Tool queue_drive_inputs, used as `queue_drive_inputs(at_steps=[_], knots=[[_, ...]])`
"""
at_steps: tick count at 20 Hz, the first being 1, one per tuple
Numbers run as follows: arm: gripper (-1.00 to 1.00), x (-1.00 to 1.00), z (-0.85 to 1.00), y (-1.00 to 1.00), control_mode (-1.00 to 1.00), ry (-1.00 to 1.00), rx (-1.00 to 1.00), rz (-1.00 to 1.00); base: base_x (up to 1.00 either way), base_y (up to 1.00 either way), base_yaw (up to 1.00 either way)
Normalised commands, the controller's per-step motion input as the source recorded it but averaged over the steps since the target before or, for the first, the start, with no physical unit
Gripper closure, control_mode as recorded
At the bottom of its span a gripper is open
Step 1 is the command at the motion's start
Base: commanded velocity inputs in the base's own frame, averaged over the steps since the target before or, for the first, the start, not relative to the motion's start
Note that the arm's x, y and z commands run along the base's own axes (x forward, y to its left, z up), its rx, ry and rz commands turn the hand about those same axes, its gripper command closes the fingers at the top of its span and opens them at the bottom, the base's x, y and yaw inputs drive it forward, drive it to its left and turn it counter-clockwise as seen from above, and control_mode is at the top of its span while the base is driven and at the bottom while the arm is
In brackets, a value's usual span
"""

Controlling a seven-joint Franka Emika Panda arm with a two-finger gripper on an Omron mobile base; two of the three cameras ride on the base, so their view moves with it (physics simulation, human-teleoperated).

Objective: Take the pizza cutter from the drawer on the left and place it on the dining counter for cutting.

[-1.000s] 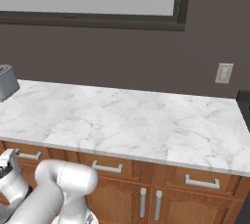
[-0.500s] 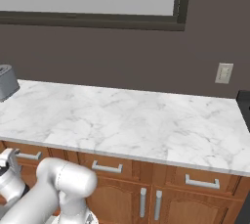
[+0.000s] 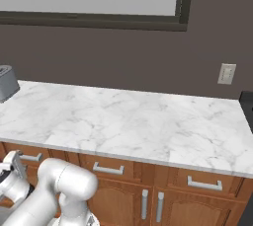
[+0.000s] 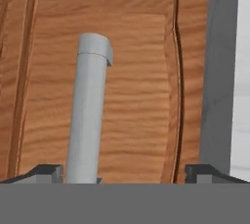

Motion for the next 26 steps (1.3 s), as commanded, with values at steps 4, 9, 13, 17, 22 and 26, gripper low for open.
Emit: queue_drive_inputs(at_steps=[4,9,13,17,22,26], knots=[[-1.00,0.03,-0.19,0.00,-1.00,-0.05,0.00,0.00,0.00,0.00,0.00],[-1.00,0.07,-0.21,0.00,-1.00,-0.02,0.00,0.00,0.00,0.00,0.00],[-1.00,0.18,-0.15,0.00,-1.00,0.00,0.00,0.00,0.00,0.00,0.00],[-1.00,0.22,-0.12,0.00,-1.00,0.00,0.00,0.00,0.00,0.00,0.00],[-1.00,0.25,-0.19,0.00,-1.00,0.00,0.00,0.00,0.00,0.00,0.00],[-1.00,0.20,-0.21,0.00,-1.00,0.00,0.00,0.00,0.00,0.00,0.00]])
